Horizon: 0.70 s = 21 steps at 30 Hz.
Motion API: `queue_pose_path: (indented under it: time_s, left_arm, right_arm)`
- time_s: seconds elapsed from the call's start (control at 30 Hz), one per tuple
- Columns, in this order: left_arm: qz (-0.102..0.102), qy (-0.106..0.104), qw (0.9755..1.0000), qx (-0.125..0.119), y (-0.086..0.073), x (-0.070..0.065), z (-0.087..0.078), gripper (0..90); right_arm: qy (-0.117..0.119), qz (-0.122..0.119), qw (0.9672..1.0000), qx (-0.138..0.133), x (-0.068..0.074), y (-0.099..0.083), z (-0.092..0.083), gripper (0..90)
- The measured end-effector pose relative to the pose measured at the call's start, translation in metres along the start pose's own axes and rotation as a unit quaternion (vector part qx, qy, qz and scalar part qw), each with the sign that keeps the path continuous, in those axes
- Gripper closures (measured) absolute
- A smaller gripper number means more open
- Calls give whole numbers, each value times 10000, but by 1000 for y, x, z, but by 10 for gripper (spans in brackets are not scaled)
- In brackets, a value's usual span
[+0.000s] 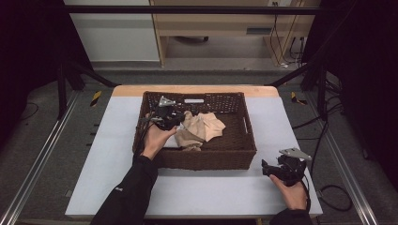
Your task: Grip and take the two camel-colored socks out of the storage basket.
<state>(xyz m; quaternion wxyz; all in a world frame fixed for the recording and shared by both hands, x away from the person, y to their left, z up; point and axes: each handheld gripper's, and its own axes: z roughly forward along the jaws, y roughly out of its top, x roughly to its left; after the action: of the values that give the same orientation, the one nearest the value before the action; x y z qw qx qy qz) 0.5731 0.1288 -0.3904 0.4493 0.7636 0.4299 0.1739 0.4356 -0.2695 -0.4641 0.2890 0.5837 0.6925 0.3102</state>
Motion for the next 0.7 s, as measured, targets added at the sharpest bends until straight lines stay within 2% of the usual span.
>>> queue_pose_path:
  time_s: [0.1,0.2,0.47,0.53,0.7]
  left_arm:
    - [95,23,9994,-321,5,-2,-8,842]
    - [57,-25,9983,-582,10,-3,-17,842]
    - [160,-51,9945,-1030,26,-12,-40,844]
    - [172,-102,9929,-1173,31,-14,-47,844]
    - [286,-134,9901,-1364,42,-24,-64,845]
  right_arm:
    - [-11,0,10000,-13,-1,0,0,57]
    - [-31,15,10000,-32,-1,0,-1,58]
    - [-40,22,10000,-41,-2,0,-2,58]
    - [-36,63,10000,-54,-2,1,-3,58]
    - [-33,67,10000,-51,-3,0,-3,58]
